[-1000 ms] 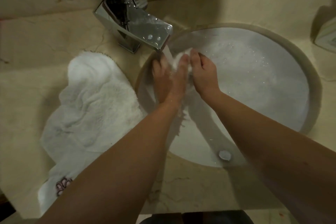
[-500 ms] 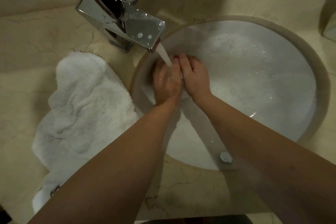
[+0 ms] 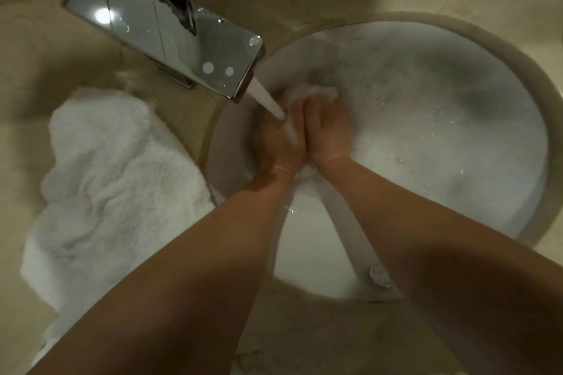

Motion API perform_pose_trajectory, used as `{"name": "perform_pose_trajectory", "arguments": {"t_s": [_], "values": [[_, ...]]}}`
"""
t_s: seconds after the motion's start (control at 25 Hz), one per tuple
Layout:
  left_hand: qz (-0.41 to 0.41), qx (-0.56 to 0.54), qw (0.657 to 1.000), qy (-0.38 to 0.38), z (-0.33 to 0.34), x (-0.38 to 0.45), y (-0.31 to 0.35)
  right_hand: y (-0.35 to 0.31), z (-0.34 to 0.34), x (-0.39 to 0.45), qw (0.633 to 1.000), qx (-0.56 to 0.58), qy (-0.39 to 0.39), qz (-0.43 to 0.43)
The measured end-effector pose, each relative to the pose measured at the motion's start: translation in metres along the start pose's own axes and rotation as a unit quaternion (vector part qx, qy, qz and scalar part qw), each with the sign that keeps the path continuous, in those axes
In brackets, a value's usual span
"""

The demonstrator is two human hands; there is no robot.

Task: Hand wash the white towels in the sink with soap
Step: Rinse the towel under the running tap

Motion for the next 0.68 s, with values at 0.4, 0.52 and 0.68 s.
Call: {"name": "perform_pose_trajectory", "arguments": {"t_s": [0.4,0.52,0.68], "values": [[0.169,0.131,0.973,0.088,0.004,0.008,0.017,-0.008,0.002,0.032,0.974,-0.168,-0.12,-0.093],[0.121,0.105,0.986,0.053,0.003,0.009,0.016,-0.007,-0.003,0.033,0.989,-0.094,-0.11,-0.003],[0.031,-0.078,0.996,-0.01,-0.016,-0.008,0.024,-0.015,-0.014,0.013,1.0,-0.005,0.005,0.011]]}}
Point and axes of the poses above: each hand's wrist, its own x-axis towards the middle knuckle, its own z-axis out of the palm, y = z × x, the point moved 1 cm from there along x, towards the middle knuckle, and after that the axes turned 7 degrees about -z, right-handed, at the moved point
